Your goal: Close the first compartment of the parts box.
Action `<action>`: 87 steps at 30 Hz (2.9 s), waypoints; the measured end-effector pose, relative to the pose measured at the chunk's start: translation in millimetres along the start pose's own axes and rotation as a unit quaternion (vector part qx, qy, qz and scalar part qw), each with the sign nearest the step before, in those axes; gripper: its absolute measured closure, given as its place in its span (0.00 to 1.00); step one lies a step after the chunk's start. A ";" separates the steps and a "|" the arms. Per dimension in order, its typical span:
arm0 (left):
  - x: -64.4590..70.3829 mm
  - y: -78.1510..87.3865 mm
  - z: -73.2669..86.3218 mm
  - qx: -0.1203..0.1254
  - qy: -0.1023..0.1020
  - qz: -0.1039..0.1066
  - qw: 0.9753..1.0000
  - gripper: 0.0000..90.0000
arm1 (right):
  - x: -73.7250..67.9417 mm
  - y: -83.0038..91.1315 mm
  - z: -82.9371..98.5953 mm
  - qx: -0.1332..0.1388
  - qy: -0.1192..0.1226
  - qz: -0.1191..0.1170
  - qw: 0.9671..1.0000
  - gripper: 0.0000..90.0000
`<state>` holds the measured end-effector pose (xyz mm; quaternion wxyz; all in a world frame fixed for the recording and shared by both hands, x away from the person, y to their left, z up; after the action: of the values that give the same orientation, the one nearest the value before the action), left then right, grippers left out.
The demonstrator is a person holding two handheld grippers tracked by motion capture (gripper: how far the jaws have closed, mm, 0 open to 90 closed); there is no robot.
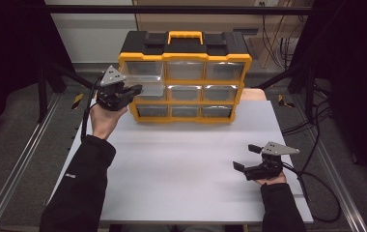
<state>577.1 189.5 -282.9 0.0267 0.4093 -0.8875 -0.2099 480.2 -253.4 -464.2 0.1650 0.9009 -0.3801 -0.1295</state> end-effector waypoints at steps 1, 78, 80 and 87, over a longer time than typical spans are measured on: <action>-0.2 -0.7 -0.1 0.001 0.002 -0.001 1.000 0.99 | 0.0 0.0 0.0 0.000 0.000 0.000 1.000 0.02; -23.2 -35.3 -4.5 -0.004 0.000 -0.043 0.999 0.99 | 0.5 -0.4 0.5 -0.004 0.005 0.005 1.000 0.01; -23.5 -35.8 -4.9 -0.007 -0.003 -0.044 0.999 0.99 | 0.3 -0.3 0.4 -0.003 0.004 0.005 1.000 0.01; -24.8 -37.8 -6.0 -0.008 -0.006 -0.047 0.999 0.99 | 0.5 -0.6 0.7 -0.005 0.005 0.006 1.000 0.01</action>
<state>621.9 183.8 -289.2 0.0152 0.4490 -0.8658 -0.2205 480.7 -253.5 -465.2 0.1725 0.8984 -0.3837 -0.1260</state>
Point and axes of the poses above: each handheld gripper's, and its own axes: y roughly backward along the jaws, z roughly out of its underside, x roughly to its right, the point moved 2 cm from there along -y, roughly forward along the jaws, and after that the axes turned 3 degrees about z, right-handed, at the moved point
